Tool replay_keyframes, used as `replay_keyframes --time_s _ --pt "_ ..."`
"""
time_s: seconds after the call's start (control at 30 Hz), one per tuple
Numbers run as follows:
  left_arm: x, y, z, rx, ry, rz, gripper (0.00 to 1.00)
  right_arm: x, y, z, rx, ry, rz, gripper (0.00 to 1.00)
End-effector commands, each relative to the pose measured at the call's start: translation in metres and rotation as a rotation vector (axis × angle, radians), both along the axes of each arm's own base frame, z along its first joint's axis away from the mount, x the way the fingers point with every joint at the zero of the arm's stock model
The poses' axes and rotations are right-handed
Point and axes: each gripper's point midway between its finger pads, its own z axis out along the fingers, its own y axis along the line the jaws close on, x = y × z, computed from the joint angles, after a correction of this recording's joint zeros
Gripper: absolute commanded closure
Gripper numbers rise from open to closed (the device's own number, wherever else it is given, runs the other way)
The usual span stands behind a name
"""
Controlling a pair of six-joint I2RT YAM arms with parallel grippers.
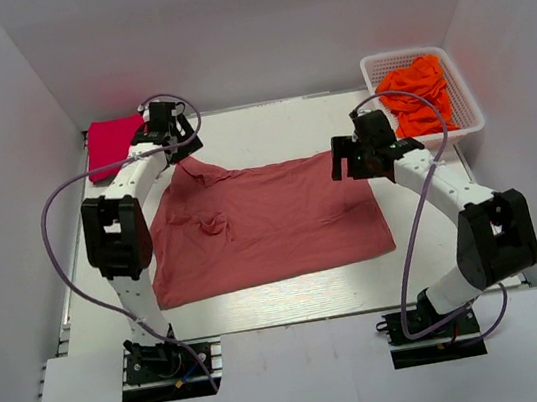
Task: Fold and stack the t-shirts
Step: Grap the side of the flattened tshirt furthest away from the robot with both arms
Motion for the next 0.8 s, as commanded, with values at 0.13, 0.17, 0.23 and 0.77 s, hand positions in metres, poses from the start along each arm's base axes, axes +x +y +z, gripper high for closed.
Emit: replay_keyframes --time_s 0.13,0.17,0.23,0.77 --pt "0.065 0.032 -0.007 0.102 -0.056 0.069 0.08 0.047 0.004 0.02 -0.031 -0.09 -0.031 0.1" --pt "0.07 0.032 -0.024 0.107 -0.033 0.067 0.1 0.052 0.004 0.024 -0.033 -0.101 -0.035 0.1" --pt "0.079 0.031 -0.026 0.112 -0.041 0.062 0.17 0.056 0.004 0.026 -0.036 -0.104 -0.042 0.1" --pt "0.083 0.036 -0.031 0.092 -0.082 0.046 1.0 0.12 0.006 0.004 -0.084 -0.09 -0.183 0.1"
